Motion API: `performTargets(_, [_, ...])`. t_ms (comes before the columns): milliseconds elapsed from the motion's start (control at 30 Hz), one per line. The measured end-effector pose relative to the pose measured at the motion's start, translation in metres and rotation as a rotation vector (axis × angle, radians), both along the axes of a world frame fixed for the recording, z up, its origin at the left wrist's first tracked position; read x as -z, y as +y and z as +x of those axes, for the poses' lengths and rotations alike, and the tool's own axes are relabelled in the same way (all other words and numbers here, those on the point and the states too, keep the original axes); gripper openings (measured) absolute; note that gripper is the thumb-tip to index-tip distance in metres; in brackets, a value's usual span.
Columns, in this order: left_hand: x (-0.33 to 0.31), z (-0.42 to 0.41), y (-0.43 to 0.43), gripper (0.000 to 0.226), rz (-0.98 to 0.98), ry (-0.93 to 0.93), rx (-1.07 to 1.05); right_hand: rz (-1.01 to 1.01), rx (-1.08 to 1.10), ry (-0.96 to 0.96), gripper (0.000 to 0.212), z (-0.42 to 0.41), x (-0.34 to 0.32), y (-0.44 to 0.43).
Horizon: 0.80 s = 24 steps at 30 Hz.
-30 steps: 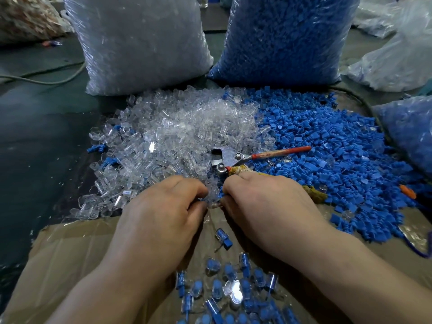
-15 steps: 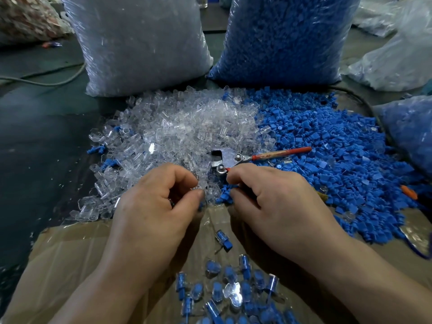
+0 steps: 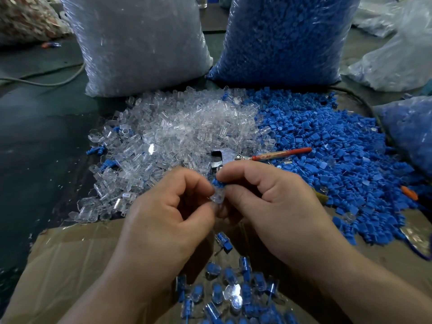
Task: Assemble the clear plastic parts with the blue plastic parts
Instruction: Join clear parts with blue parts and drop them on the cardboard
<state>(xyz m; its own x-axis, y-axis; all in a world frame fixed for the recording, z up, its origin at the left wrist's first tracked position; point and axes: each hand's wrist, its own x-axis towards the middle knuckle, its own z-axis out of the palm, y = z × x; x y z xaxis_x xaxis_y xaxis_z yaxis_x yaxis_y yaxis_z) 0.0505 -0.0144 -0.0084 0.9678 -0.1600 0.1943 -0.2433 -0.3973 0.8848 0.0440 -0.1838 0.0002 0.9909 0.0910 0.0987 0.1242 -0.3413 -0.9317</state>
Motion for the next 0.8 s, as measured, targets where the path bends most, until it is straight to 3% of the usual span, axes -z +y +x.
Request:
performTargets(200, [-0.003,-0.002,-0.002,0.011,0.092,-0.116,-0.035,0.321,0.023,0.202,0.024,0.000,-0.005,0.001])
performTargets(267, [-0.003,0.000,0.000,0.020,0.062,-0.092,-0.065,0.330,0.045,0.216,0.023,0.000,-0.006,-0.001])
performTargets(367, [-0.003,0.000,0.002,0.027,-0.216,0.101,-0.065,0.099,0.099,0.028,0.023,-0.004,-0.006,-0.006])
performTargets(533, [0.000,0.002,0.001,0.029,-0.295,0.233,-0.019,-0.293,0.062,-0.438,0.018,-0.007,-0.006,-0.002])
performTargets(633, [0.002,0.003,0.001,0.019,-0.316,0.295,0.016,-0.400,0.027,-0.480,0.019,-0.008,-0.004,0.002])
performTargets(800, [0.004,0.002,0.000,0.019,-0.341,0.305,0.033,-0.537,0.014,-0.518,0.021,-0.008,-0.009,0.004])
